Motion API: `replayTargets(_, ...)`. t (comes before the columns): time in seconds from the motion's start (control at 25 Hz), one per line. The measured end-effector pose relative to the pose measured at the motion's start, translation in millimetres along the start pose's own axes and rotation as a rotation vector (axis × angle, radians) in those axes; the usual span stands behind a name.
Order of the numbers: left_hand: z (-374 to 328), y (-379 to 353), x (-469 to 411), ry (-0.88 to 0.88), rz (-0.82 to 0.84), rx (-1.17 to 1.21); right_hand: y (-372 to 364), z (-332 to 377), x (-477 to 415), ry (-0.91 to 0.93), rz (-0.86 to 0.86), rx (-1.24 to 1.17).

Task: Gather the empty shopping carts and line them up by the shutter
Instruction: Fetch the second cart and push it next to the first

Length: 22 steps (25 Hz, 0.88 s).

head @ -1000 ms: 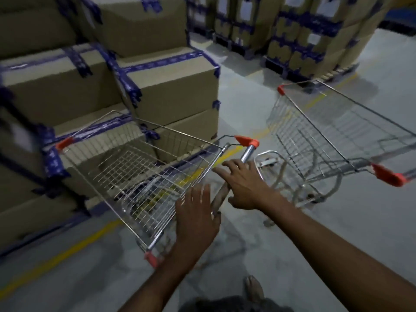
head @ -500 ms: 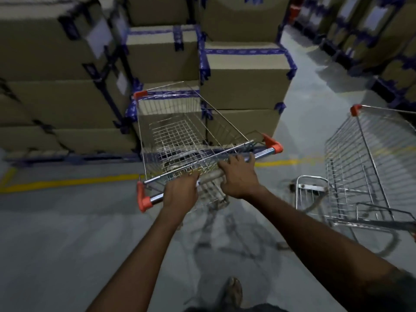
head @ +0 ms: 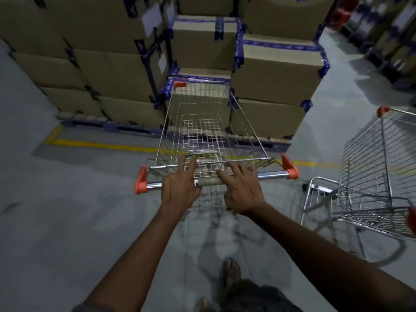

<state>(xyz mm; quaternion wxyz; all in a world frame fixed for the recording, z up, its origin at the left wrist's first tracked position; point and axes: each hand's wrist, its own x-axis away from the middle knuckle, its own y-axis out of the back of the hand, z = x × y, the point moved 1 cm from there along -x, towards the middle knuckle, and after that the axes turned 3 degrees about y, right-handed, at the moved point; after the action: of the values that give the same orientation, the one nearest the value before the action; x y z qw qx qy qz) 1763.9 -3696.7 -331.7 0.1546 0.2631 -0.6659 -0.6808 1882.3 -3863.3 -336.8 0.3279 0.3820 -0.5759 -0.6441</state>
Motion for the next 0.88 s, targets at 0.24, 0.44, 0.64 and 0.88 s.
replayTargets(0.24,-10.2,18.2,59.7,0.036,0.177,-0.001,16.1,10.7,14.7,0.065,0.273,-0.001)
replayTargets(0.44,-25.5,26.5,76.1,0.098,0.314,0.004,19.7,0.4,33.9,0.171,0.311,-0.013)
replayTargets(0.64,-49.7,26.1,104.1,0.184,0.318,0.011,27.0,-11.7,50.8,0.284,0.3,-0.003)
replayTargets(0.88,-67.1,35.1,133.4,0.317,0.339,-0.018,26.2,-14.8,56.1,0.416,0.255,0.03)
